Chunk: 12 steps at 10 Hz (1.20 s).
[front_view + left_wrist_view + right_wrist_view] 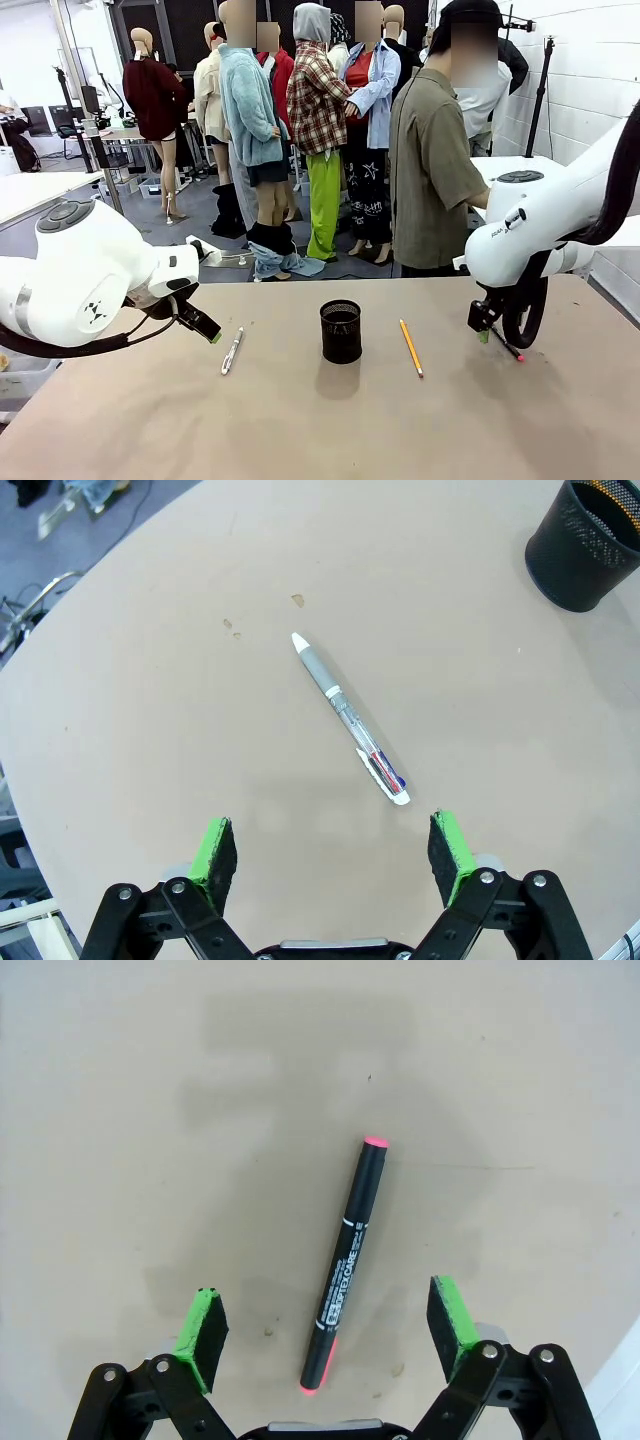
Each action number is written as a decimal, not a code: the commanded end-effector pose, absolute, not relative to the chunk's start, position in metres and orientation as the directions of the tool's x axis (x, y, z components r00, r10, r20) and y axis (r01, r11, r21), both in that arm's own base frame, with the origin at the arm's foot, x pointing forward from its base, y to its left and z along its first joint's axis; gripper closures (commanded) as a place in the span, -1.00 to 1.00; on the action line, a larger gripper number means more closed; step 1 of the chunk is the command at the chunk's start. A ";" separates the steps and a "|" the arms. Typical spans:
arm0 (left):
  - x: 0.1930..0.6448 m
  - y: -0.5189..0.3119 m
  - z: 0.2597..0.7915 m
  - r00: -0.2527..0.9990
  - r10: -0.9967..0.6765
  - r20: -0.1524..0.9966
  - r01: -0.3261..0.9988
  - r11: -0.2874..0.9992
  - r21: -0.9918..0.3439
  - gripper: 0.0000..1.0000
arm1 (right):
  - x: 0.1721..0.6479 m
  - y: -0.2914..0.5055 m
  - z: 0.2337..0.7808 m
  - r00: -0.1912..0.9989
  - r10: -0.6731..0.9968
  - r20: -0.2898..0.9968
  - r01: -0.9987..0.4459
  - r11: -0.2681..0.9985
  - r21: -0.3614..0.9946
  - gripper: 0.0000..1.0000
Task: Place the pens into the pen holder.
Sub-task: Pick up a writing instrument from the table and place it into the Pen holder.
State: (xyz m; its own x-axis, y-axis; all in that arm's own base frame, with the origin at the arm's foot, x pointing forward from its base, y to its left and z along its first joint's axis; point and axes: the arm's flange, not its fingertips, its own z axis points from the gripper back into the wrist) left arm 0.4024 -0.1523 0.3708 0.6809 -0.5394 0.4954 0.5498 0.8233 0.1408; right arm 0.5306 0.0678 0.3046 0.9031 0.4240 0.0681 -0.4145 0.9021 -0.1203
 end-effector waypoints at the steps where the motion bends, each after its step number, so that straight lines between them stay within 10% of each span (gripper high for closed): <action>1: 0.403 -0.151 0.371 0.682 -0.536 0.497 0.547 0.825 0.139 -1.00 | 0.542 0.066 0.298 0.921 0.387 0.042 -0.381 0.918 -0.107 -1.00; 7: 0.403 -0.151 0.371 0.682 -0.536 0.497 0.547 0.825 0.139 -1.00 | 0.542 0.059 0.298 0.905 0.425 0.015 -0.423 0.905 -0.051 1.00; 12: 0.403 -0.151 0.371 0.682 -0.536 0.497 0.547 0.825 0.139 -1.00 | 0.531 0.064 0.310 0.852 0.523 -0.016 -0.522 0.850 -0.068 1.00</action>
State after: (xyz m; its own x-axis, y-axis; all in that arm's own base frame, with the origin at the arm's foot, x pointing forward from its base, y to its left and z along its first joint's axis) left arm 0.4024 -0.1524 0.3708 0.6808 -0.5395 0.4954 0.5499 0.8233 0.1408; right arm 0.5368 0.0657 0.3058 0.8773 0.4799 -0.0030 -0.4788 0.8748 -0.0745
